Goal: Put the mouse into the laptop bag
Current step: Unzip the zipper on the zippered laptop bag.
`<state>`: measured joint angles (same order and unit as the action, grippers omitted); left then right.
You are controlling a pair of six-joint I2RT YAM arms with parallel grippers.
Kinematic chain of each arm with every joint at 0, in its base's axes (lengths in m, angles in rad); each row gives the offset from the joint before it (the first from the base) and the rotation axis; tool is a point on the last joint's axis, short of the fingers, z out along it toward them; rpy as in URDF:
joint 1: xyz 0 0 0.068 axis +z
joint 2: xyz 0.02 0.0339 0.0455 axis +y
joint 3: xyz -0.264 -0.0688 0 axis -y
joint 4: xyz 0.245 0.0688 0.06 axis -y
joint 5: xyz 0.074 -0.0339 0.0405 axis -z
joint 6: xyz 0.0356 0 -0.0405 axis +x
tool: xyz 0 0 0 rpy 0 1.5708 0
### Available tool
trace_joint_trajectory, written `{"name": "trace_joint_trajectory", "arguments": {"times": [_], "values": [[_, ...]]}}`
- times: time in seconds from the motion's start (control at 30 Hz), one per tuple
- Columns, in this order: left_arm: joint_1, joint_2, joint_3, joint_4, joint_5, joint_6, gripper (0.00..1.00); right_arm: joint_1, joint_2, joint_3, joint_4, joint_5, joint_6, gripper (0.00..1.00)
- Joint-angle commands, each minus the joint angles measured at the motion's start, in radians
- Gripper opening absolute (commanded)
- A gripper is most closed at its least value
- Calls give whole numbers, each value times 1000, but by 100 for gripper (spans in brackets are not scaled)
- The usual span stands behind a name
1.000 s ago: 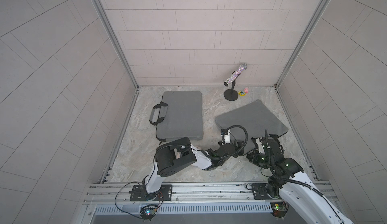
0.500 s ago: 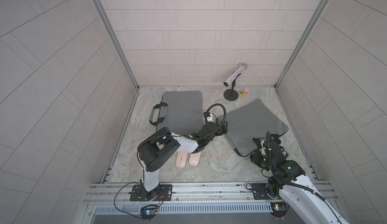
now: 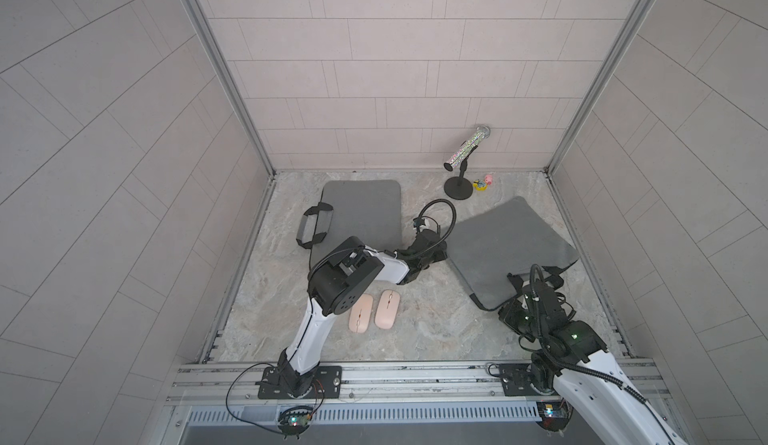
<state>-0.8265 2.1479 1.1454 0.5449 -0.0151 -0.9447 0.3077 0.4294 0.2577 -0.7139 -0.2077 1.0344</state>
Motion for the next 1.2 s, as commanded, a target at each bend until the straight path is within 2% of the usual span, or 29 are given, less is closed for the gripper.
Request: {"name": "trace_joint_trajectory", "arguments": {"times": [0.0, 0.1, 0.43, 0.63, 0.8, 0.93, 1.03, 1.17], "values": [[-14, 24, -2, 13, 27, -13, 9, 12, -12, -46, 30, -53, 64, 0], [-23, 18, -15, 28, 6, -22, 0, 38, -11, -75, 80, -82, 94, 0], [-71, -9, -75, 97, -64, -45, 0, 220, 79, -82, 259, 3, 223, 0], [-109, -70, -209, 229, -117, -65, 0, 232, 195, -58, 338, 9, 230, 0], [-143, -150, -329, 308, -193, -75, 0, 228, 193, -18, 276, 82, 200, 0], [-185, -211, -433, 393, -270, -78, 0, 139, 207, -14, 248, 50, 142, 0], [-225, -266, -492, 429, -326, -70, 0, 24, 241, -22, 232, -16, 80, 0], [-282, -302, -500, 429, -347, -50, 0, -141, 259, -20, 203, -72, -21, 0]]}}
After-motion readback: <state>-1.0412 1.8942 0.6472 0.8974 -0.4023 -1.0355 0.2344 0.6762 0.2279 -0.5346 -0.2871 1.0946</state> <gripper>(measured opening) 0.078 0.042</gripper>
